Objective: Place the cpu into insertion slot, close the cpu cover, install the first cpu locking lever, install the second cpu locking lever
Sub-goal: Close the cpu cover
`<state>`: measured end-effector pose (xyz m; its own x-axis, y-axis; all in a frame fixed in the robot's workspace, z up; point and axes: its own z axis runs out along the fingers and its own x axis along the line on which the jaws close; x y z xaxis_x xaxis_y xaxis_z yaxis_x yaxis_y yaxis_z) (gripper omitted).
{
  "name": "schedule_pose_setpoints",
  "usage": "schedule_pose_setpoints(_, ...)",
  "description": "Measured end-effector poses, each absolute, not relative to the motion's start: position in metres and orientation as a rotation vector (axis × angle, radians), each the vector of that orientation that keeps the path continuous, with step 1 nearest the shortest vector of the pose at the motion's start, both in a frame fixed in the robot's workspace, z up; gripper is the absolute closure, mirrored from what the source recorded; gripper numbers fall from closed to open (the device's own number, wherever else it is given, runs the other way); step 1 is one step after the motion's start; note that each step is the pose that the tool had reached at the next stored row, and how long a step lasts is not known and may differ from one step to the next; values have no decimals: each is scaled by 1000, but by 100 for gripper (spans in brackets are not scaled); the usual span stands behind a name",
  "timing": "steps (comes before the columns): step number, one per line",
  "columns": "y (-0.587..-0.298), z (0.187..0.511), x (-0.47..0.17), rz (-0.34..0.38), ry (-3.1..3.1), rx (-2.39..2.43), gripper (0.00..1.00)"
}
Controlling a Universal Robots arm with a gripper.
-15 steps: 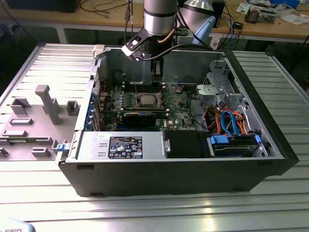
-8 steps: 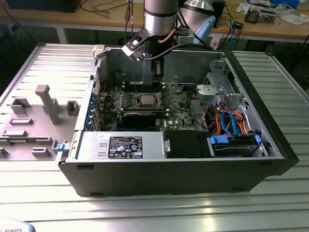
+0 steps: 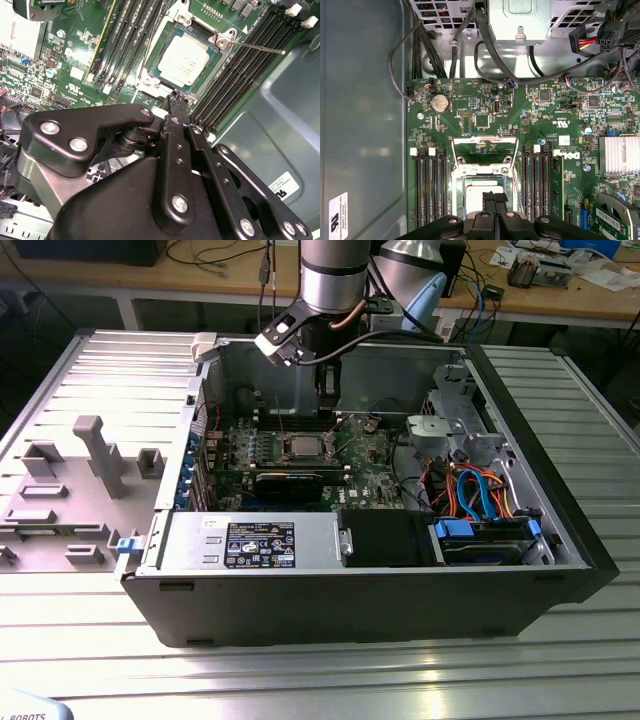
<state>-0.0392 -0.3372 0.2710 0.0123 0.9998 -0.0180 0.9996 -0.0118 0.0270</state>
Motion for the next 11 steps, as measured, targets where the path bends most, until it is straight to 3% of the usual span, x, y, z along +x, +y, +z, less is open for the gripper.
schedule_pose_setpoints(11,-337,271,-37,10,2185,2212,89)
